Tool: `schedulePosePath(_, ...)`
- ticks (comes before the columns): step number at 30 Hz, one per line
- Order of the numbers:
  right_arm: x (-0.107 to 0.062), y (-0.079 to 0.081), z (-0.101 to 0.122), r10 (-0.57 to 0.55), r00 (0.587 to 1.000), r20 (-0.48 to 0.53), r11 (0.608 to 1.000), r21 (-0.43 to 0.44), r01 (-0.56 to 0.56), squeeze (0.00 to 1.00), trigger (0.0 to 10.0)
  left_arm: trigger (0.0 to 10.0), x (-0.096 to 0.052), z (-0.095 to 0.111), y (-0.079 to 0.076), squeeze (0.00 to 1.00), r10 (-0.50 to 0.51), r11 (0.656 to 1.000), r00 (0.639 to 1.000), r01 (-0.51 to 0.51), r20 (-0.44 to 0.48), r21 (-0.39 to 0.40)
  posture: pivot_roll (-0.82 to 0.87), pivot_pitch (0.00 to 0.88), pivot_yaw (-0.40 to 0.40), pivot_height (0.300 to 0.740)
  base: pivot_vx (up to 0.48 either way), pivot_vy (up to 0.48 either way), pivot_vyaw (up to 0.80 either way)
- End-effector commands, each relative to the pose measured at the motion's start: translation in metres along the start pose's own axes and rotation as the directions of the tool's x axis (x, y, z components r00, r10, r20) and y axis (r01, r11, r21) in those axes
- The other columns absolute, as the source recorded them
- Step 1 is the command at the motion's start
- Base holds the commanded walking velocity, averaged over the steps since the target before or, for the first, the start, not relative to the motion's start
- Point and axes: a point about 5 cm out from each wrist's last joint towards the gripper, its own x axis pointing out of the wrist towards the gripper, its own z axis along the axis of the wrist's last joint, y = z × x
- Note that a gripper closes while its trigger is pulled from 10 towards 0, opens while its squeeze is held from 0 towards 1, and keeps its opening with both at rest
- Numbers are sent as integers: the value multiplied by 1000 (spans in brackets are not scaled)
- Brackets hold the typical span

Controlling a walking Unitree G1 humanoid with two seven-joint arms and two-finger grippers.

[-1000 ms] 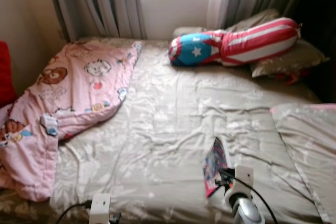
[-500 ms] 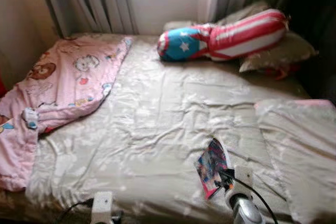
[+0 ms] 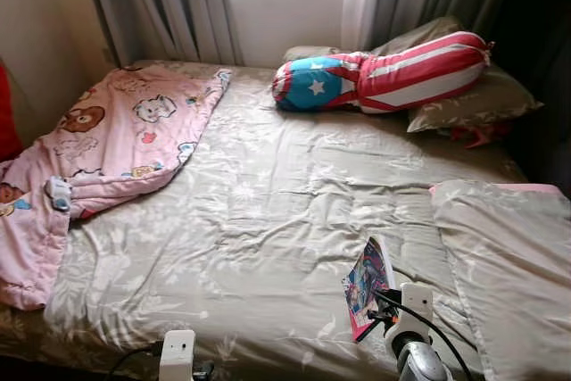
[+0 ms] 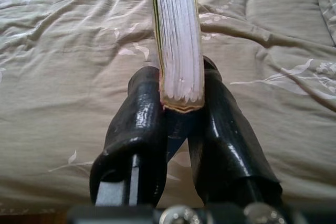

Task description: Clean up the room

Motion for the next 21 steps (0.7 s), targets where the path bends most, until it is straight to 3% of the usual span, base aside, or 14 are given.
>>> schedulePosePath(1, 3, -3, 9, -9, 1000, 29, 1000, -3, 9, 0, 10000, 10000, -1, -3, -1, 0, -6, 1000, 1000, 6, -7, 6, -41, 0, -43, 740, 0, 0, -769)
schedulePosePath(6, 4, -2, 10, -5, 1000, 28, 1000, -12, 5, 0, 10000, 10000, -1, -2, -1, 0, -11, 1000, 1000, 11, -5, 18, -41, 0, -44, 740, 0, 0, -754)
schedulePosePath(10, 3, -3, 10, -6, 999, 36, 1000, -10, 6, 0, 10000, 10000, -1, -2, -2, 0, -14, 1000, 1000, 14, -5, 24, -42, 0, -44, 740, 0, -309, -725)
schedulePosePath(15, 3, -3, 11, -2, 999, 42, 1000, -17, 3, 0, 10000, 10000, 0, -2, -2, 0, -12, 1000, 1000, 12, -4, 18, -43, 0, -44, 740, 0, -312, 0)
schedulePosePath(21, 3, -3, 10, 1, 999, 39, 1000, -18, 0, 0, 10000, 10000, 0, -2, -3, 0, -11, 1000, 1000, 11, -6, 23, -44, 0, -44, 740, 0, 0, 0)
